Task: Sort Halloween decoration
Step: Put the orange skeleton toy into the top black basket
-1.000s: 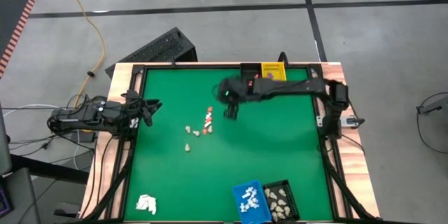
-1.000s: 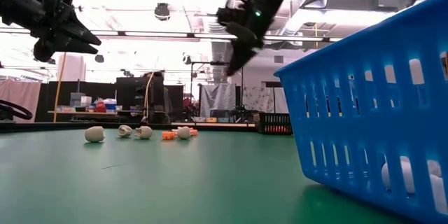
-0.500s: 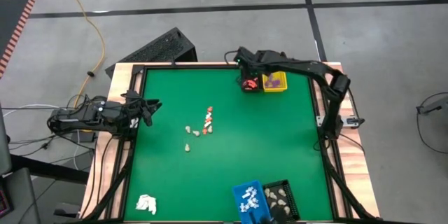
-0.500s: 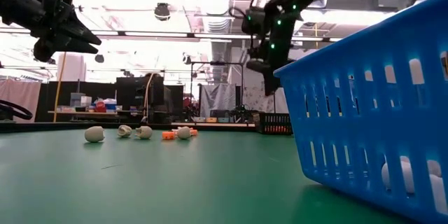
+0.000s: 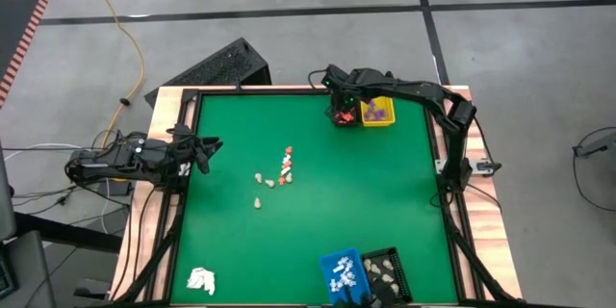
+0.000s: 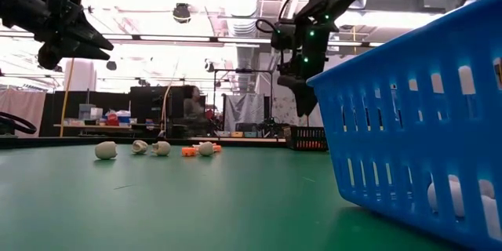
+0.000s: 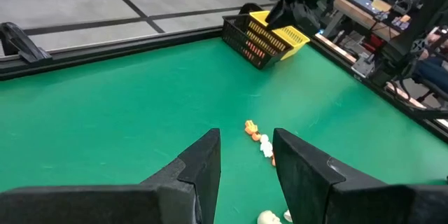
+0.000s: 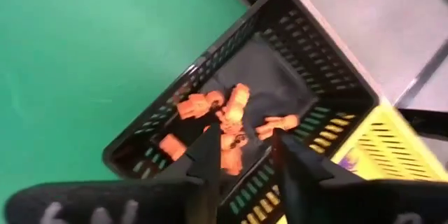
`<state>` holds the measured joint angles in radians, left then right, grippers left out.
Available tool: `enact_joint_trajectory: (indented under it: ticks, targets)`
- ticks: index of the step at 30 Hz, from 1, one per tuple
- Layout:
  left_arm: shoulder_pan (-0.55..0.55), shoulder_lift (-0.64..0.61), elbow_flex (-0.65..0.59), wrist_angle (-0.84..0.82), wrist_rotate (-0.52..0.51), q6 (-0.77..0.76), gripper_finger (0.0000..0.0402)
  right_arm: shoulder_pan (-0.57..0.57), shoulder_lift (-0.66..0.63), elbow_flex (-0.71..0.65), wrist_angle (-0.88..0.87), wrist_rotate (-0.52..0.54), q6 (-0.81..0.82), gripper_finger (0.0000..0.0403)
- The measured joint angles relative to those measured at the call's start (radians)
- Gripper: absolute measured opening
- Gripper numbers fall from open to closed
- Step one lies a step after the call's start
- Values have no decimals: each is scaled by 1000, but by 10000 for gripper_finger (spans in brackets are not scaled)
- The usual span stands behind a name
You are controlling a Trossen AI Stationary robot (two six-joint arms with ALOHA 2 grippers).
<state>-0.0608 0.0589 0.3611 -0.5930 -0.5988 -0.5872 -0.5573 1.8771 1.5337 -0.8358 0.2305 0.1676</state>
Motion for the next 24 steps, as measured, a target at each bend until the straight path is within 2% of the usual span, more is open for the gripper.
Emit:
enact_joint_trajectory:
  ticks: [4,8,10,14,17,22,24]
  targets:
    - [0,0,0,0,0,0,121,30,0,0,45,-135,11,152]
    - [0,0,0,0,-1,0,121,114,0,0,156,-255,-22,159]
    - [0,0,0,0,-1,2,121,169,0,0,219,-296,-118,159]
    - [0,0,0,0,-2,18,121,284,8,0,311,-295,-382,156]
    - [0,0,0,0,-5,18,121,338,30,0,388,-287,-479,153]
    - [0,0,0,-1,-12,18,121,338,91,8,563,-293,-344,149]
    - [0,0,0,-1,-12,18,121,336,109,3,555,-336,-322,149]
